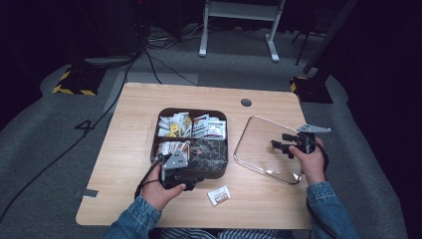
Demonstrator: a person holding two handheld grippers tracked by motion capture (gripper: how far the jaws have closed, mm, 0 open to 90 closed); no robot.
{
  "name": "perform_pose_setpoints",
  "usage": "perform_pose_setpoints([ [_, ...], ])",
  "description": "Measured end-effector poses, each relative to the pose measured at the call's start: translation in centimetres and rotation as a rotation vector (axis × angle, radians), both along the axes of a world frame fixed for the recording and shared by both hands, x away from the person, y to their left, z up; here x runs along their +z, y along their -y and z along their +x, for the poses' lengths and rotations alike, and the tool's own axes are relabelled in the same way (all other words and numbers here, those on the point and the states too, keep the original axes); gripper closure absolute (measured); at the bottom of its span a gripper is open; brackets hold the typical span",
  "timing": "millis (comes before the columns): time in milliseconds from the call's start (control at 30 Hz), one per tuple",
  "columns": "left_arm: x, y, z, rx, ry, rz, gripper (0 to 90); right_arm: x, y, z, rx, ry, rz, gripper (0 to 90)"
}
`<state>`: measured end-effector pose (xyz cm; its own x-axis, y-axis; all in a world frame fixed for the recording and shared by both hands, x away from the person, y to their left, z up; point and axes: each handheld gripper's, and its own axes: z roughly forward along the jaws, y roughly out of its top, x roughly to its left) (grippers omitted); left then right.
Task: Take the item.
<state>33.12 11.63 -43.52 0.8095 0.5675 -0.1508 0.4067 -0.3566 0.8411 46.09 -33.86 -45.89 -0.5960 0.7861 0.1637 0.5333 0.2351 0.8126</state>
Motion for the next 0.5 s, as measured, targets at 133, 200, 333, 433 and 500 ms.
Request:
perform_pose_setpoints([
  [133,0.4,-1.2,0.3,0.063,0.016,0.001,44.5,-0.3,0.0,0.1,-0.01,0.0,-0.002,31.1],
  [200,0.7,-1.8,0.5,0.089,0.021,0.006,43.9,-0.4,-0.1,0.1,-0.009,-0.002,-0.016,30.7],
  [333,1.2,-2.8,0.7,0.135,0.036,0.003,43.6,-0.5,-0.1,0.1,-0.004,-0.003,-0.038,30.5],
  [433,1.4,-3.5,0.6,0.168,0.041,0.002,43.0,-0.7,-0.2,0.2,-0.005,-0.003,-0.045,30.1],
  [500,1.7,-4.3,0.7,0.192,0.047,-0.006,42.4,-0.8,-0.4,0.2,-0.001,-0.002,-0.048,29.9],
])
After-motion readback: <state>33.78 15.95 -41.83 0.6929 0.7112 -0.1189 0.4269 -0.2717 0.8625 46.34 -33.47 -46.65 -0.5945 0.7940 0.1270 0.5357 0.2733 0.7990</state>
